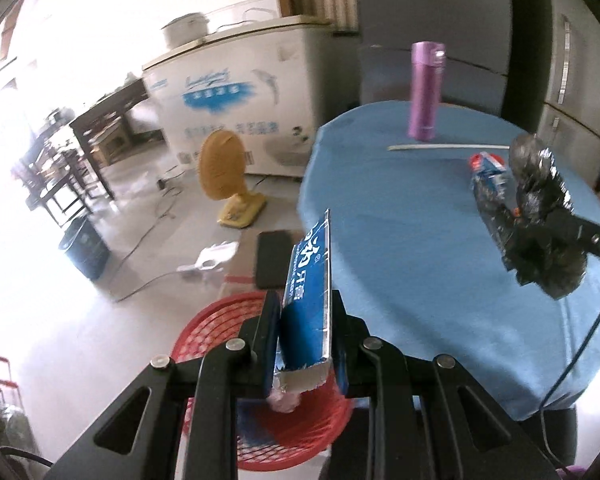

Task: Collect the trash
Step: 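Carry the box with the left gripper while the right carries the bundle into the basket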

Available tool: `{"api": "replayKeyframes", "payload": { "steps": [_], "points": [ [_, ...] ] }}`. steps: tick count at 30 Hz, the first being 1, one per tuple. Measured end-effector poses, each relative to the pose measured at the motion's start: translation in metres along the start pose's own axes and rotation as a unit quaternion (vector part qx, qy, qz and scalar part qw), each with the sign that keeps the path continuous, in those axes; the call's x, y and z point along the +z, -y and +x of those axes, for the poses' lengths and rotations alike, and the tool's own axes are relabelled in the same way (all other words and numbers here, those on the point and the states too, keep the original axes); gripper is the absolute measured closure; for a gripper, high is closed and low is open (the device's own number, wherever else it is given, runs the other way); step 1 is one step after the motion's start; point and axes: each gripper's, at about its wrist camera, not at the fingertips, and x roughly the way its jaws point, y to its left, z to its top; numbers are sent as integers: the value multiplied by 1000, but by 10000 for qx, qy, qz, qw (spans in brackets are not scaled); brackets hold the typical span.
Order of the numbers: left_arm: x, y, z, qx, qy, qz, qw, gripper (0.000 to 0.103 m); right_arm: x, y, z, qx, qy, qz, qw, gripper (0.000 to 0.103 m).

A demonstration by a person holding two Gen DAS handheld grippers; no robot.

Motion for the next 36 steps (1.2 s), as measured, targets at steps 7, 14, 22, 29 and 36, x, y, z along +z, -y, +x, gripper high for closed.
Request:
{"api": "replayKeyframes", "payload": {
  "steps": [7, 14, 22, 29, 36],
  "points": [
    [-18, -37, 19, 424, -268, -207, 9985, 79, 0, -43, 48, 282, -426, -456, 9977, 62],
    [-39, -64, 38, 675, -520, -320, 9958, 79, -9, -67, 86, 466, -815, -590, 9938, 62],
    [-58, -77, 61, 529, -893, -473, 9935, 79, -25, -80, 133, 485, -1343, -544, 9882, 62],
    [-69, -76, 78, 353, -1173, -528, 9911, 79, -30, -86, 165, 333, -1585, -586, 9851, 62],
    [-76, -83, 98, 391, -1465, -633, 9864, 79, -37, -79, 199, 245, -1905, -396, 9806, 62]
  ]
}}
